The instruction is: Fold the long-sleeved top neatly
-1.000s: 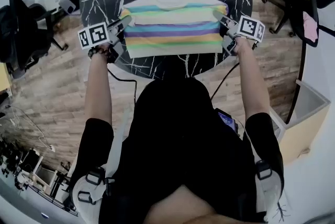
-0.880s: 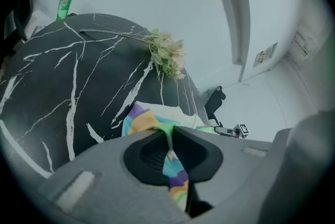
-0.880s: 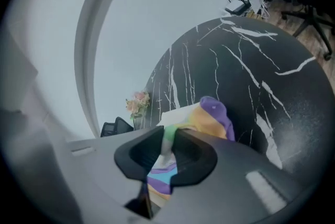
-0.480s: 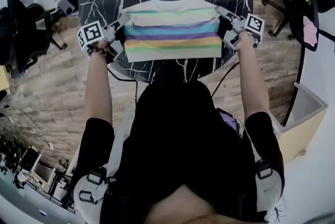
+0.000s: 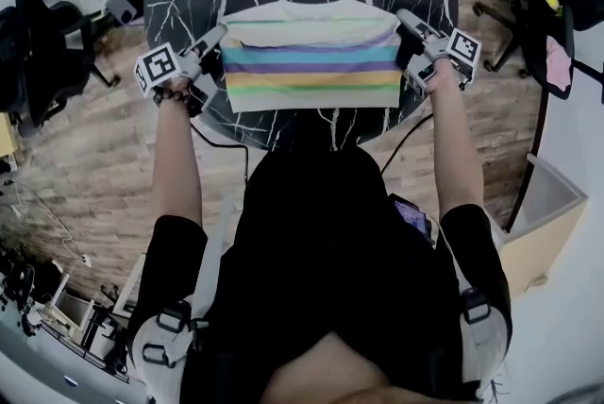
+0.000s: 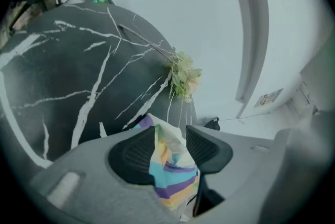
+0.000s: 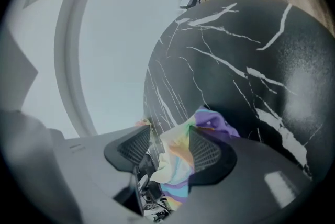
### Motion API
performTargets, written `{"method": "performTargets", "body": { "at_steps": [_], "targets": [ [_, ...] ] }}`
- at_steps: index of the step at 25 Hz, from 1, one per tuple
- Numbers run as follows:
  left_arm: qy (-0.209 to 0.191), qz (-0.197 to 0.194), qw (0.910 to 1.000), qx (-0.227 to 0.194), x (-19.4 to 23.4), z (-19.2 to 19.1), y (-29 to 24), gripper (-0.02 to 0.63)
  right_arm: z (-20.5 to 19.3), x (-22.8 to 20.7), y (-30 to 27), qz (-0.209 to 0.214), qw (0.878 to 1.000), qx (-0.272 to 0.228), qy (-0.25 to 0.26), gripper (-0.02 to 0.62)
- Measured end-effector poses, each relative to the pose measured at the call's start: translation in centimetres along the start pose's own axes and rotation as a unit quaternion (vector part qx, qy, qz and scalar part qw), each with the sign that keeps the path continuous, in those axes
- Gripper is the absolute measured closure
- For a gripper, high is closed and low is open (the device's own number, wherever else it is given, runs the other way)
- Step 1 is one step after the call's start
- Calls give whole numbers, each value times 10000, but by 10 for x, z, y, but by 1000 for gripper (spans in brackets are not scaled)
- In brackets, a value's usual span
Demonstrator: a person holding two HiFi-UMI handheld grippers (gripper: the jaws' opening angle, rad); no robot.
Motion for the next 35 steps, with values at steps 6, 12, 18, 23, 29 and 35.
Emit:
{"method": "performTargets", "body": {
  "at_steps": [6,12,18,23,29,35],
  "targets": [
    [-734,252,9970,-57,5,6,16,414,3,5,18,-95,9994,-31,343,371],
    [-1434,615,9877,105,2,-16,19,414,-7,4,36,-174,9967,98,782,371],
    [-2013,663,9773,62,0,-39,26,414,-25,5,47,-4,9946,46,1041,371],
    [-1957,849,9769,-149,14,-52,44,416,-49,11,51,18,9859,284,1651,376],
    [-1922,1066,9752,-253,33,-79,65,414,-78,21,39,148,9773,607,2024,383],
    [-1639,1091,9802,-206,51,-108,76,389,-108,32,19,216,9675,992,2316,385]
  ]
}}
Point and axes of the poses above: the fingertips, and each gripper's own axes: y backward along the fingers, x to its left, z out of its top, the point moved 3 cm from there along y, backward along the fingers, and after that the axes turned 10 degrees about z, right-handed, at the moved point
